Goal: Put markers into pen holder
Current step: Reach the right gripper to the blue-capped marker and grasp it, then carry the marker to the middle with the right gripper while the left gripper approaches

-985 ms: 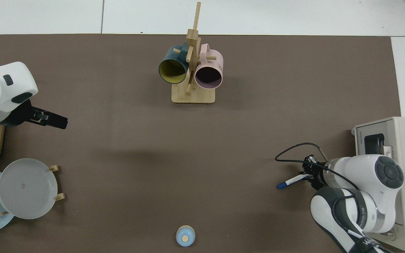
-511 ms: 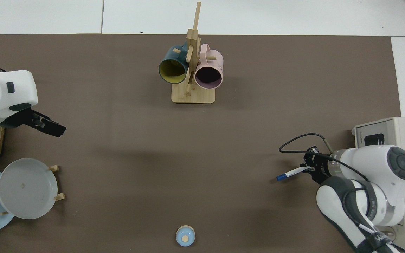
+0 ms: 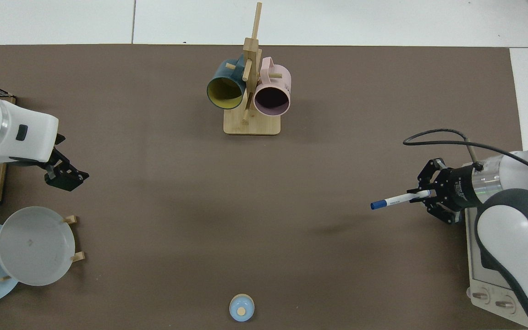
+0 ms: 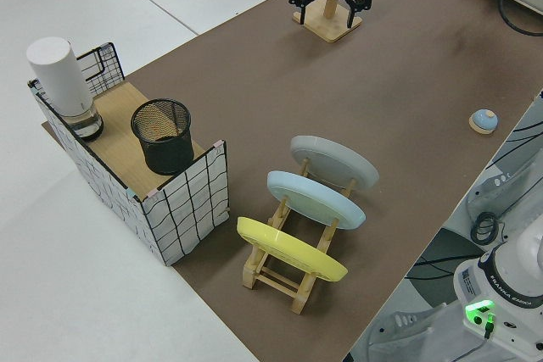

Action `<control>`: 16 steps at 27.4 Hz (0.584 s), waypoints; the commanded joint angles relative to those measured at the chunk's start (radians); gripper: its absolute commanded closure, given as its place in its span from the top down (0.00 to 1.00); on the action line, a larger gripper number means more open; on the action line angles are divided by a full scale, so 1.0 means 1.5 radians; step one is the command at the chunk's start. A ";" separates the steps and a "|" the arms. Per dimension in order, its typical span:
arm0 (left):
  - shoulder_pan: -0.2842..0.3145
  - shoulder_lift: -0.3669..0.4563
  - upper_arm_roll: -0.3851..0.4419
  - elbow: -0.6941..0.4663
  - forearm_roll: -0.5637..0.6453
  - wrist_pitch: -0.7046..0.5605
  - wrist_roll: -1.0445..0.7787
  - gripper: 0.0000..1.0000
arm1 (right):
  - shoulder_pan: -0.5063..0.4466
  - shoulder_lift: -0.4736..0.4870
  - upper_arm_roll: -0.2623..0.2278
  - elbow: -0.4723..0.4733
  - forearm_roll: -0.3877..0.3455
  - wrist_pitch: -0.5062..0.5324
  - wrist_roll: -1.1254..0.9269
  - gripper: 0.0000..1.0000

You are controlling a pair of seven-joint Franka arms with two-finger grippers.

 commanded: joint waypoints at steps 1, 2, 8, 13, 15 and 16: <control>-0.013 -0.021 -0.038 0.007 -0.006 0.000 0.048 1.00 | 0.021 0.006 0.013 0.091 0.013 -0.051 0.097 0.00; -0.013 -0.025 -0.049 0.010 -0.007 -0.002 0.056 1.00 | 0.028 0.006 0.013 0.100 0.014 -0.054 0.112 0.00; -0.014 -0.036 -0.106 0.011 -0.008 -0.002 0.079 1.00 | 0.090 0.007 0.014 0.138 0.015 -0.054 0.199 0.00; -0.015 -0.036 -0.159 0.023 0.005 0.011 0.069 1.00 | 0.169 0.006 0.014 0.143 0.017 -0.043 0.254 0.00; -0.015 -0.030 -0.170 0.043 0.017 0.012 0.065 1.00 | 0.198 0.006 0.014 0.144 0.025 -0.041 0.273 0.00; -0.015 -0.027 -0.172 0.048 0.022 0.012 0.062 1.00 | 0.206 0.006 0.014 0.145 0.033 -0.040 0.280 0.00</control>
